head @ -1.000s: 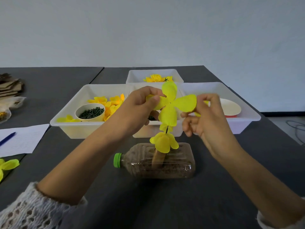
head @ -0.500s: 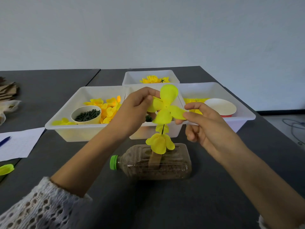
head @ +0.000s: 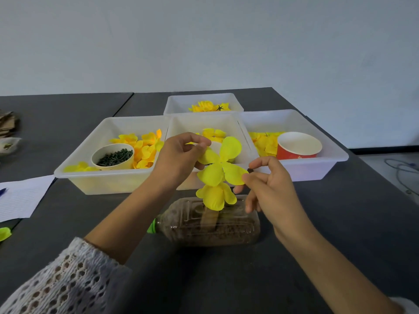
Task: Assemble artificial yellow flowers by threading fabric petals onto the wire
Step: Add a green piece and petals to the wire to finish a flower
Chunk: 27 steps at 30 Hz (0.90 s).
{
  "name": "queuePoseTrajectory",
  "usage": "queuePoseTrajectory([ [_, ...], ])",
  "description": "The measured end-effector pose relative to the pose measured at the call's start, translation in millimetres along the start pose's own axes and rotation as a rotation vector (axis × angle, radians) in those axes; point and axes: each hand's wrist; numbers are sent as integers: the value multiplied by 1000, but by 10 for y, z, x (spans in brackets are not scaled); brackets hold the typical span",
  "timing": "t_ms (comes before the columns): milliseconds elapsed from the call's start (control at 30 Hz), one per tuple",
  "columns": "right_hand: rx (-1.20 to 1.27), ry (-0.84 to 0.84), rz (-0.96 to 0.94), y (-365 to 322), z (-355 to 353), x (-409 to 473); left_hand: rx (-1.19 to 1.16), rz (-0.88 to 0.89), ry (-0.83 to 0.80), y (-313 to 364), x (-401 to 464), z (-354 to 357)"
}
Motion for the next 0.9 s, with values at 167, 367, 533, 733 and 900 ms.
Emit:
queuePoseTrajectory([
  [167,52,11,-73,10,21,-55,-29,30,11,-34,-1,2],
  [367,65,99,-197,-16,13,-21,-91,100,24,59,66,28],
  [533,56,92,-86,138,97,-42,-19,59,19,-54,126,63],
  [733,56,69,-31,240,118,-82,63,30,11,-153,156,32],
  [900,118,112,-133,130,80,-74,-31,118,29,-82,168,23],
])
Point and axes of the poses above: each hand's wrist, its own x-axis towards the middle knuckle, its own z-axis out of the palm, y = z × x, and after that the axes turned 12 degrees about -z, right-handed
